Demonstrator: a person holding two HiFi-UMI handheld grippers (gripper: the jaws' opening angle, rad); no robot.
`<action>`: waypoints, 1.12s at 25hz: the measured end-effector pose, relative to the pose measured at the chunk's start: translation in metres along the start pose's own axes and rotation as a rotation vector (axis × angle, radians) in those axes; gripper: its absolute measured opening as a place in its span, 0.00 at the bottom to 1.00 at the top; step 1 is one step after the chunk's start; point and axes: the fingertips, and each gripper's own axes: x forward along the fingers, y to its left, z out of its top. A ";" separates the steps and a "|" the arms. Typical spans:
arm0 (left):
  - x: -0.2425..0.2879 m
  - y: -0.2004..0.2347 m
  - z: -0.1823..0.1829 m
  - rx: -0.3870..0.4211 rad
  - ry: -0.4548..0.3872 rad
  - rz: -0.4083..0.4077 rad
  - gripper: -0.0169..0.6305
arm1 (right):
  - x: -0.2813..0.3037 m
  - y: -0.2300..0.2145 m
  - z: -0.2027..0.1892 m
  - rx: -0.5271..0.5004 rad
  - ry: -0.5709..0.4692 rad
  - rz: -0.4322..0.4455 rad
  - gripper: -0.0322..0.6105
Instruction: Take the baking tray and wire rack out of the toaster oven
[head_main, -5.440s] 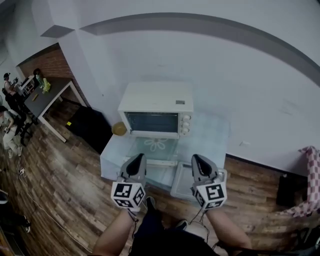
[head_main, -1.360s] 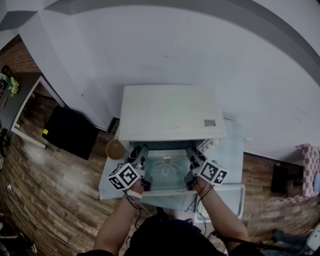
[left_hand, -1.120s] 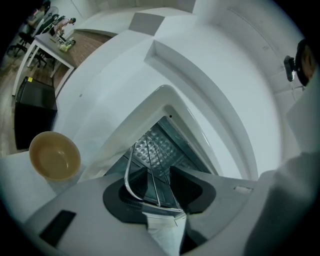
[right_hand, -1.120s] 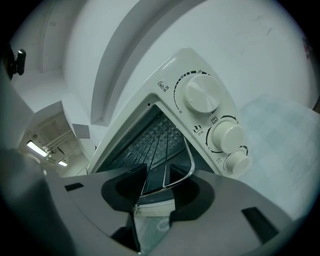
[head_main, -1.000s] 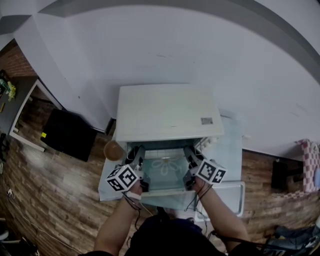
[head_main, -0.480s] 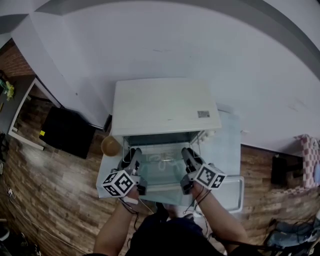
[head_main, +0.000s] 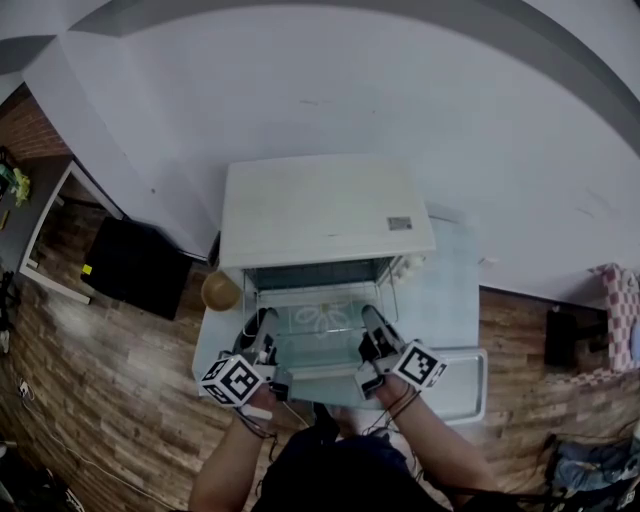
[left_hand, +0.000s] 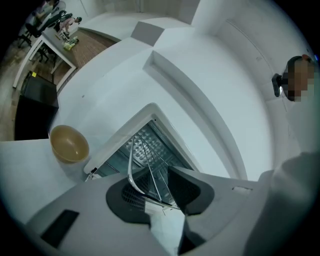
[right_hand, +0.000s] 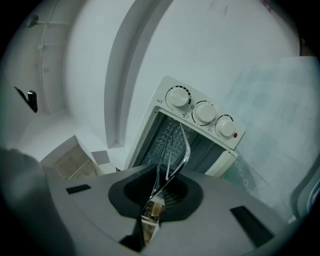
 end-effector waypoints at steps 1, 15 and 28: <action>-0.003 -0.001 -0.002 -0.003 0.000 -0.002 0.19 | -0.003 0.000 -0.001 0.004 0.002 -0.001 0.09; -0.033 -0.011 -0.013 0.004 -0.001 -0.056 0.17 | -0.034 0.006 -0.018 -0.030 0.016 -0.019 0.10; -0.091 -0.044 -0.040 -0.027 -0.058 -0.045 0.15 | -0.093 0.024 -0.034 -0.028 0.055 0.017 0.10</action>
